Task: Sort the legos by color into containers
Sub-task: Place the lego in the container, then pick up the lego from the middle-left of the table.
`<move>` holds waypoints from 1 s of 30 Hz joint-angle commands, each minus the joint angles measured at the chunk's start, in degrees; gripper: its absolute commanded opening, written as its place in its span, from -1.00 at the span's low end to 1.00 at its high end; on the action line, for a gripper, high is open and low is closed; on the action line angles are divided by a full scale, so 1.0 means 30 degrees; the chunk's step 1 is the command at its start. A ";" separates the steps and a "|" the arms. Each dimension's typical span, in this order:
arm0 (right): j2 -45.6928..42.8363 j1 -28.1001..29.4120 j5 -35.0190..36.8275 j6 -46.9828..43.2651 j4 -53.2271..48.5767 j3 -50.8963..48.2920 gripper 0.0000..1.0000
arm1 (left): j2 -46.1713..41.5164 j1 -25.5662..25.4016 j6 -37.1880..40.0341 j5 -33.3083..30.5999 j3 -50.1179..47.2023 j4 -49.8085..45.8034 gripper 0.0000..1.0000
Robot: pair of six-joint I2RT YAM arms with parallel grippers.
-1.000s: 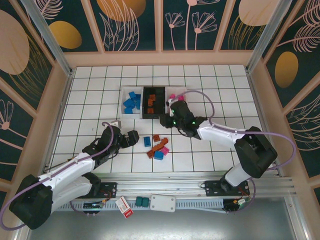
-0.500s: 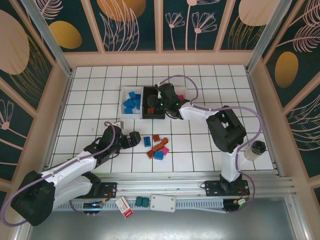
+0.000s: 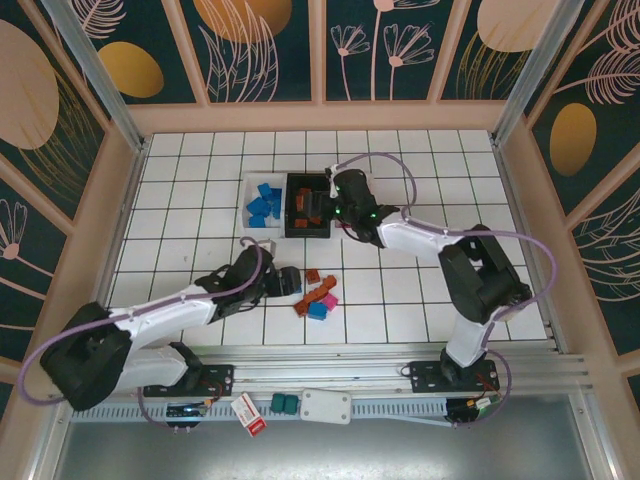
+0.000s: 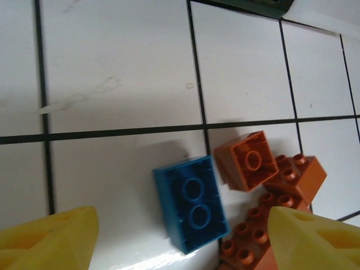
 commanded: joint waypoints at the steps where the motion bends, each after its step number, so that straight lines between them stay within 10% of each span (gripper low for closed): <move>1: -0.1732 -0.0108 0.0614 0.0057 0.0691 -0.1114 0.34 | 0.1713 -0.0685 0.0173 -0.1697 0.1188 -0.0213 0.45; 13: -0.4728 -0.0406 0.1059 0.0142 0.0637 -0.3949 0.34 | 0.5159 -0.1698 0.0330 -0.3706 0.1657 -0.0508 0.06; 21: -0.5835 -0.0482 0.0919 0.0433 0.0731 -0.4821 0.35 | 0.2152 -0.1605 -0.0243 -0.5424 0.0575 -0.1624 -0.35; 30: -0.6967 -0.0500 0.0969 0.0591 0.0564 -0.5971 0.35 | -0.1274 0.2957 0.2657 -0.6579 0.4117 -0.3725 -0.28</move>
